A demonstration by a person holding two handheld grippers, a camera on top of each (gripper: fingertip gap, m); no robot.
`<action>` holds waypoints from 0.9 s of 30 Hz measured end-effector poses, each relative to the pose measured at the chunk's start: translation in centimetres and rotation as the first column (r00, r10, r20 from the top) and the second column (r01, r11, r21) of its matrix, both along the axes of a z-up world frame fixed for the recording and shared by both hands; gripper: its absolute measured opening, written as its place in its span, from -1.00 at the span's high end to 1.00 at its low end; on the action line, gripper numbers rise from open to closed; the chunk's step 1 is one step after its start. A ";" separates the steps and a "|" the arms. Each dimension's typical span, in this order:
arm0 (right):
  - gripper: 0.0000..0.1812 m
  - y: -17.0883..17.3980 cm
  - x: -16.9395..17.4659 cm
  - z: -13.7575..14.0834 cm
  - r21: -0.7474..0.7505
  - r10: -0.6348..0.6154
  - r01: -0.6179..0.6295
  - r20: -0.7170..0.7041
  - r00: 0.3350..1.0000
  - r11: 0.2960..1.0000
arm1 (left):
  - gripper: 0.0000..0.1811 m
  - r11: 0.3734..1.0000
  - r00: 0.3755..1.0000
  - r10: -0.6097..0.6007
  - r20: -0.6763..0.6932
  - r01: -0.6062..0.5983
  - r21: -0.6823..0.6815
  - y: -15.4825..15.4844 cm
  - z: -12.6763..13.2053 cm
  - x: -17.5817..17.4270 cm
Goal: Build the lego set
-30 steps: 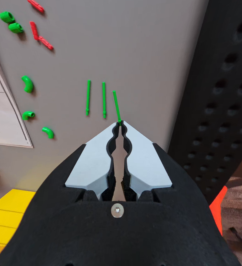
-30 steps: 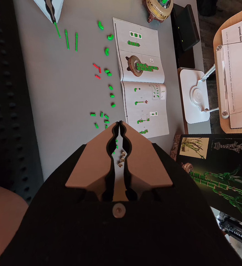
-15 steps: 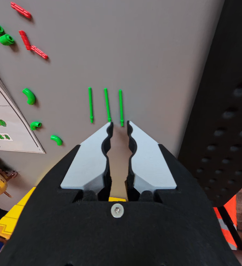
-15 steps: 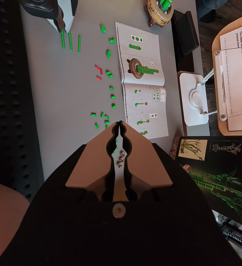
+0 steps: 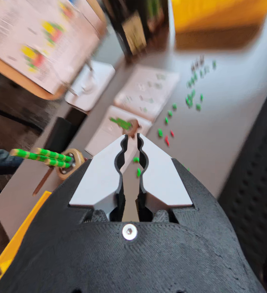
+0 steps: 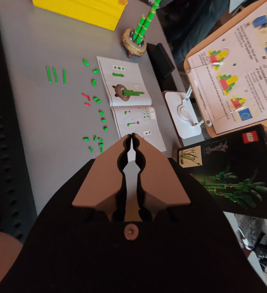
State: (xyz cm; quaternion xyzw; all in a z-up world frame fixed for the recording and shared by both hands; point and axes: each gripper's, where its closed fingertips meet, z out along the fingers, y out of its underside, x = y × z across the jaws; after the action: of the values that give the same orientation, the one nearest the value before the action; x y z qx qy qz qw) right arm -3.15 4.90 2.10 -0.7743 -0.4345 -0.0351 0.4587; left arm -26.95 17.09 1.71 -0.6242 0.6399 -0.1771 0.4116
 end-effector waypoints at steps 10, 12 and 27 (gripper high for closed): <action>0.99 -0.2 4.9 4.5 0.174 -0.135 0.173 -0.212 0.968 0.969 | 0.60 0.998 0.653 0.028 0.757 0.029 -0.061 -1.3 16.8 -0.7; 0.98 0.4 5.9 5.0 0.203 -0.157 0.210 -0.248 0.956 0.957 | 0.58 0.998 0.680 0.060 0.731 -0.031 -0.053 -0.2 15.7 -0.8; 0.83 3.3 0.5 3.2 0.193 -0.081 0.088 -0.044 0.996 0.977 | 0.72 1.000 0.838 0.020 0.545 -0.012 -0.019 1.7 10.1 1.7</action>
State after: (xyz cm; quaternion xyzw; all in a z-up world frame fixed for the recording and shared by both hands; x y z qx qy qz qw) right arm -2.61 8.20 5.31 -0.7440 -0.3873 -0.0833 0.5381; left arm -25.28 18.82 11.80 -0.5563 0.4899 -0.3487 0.5735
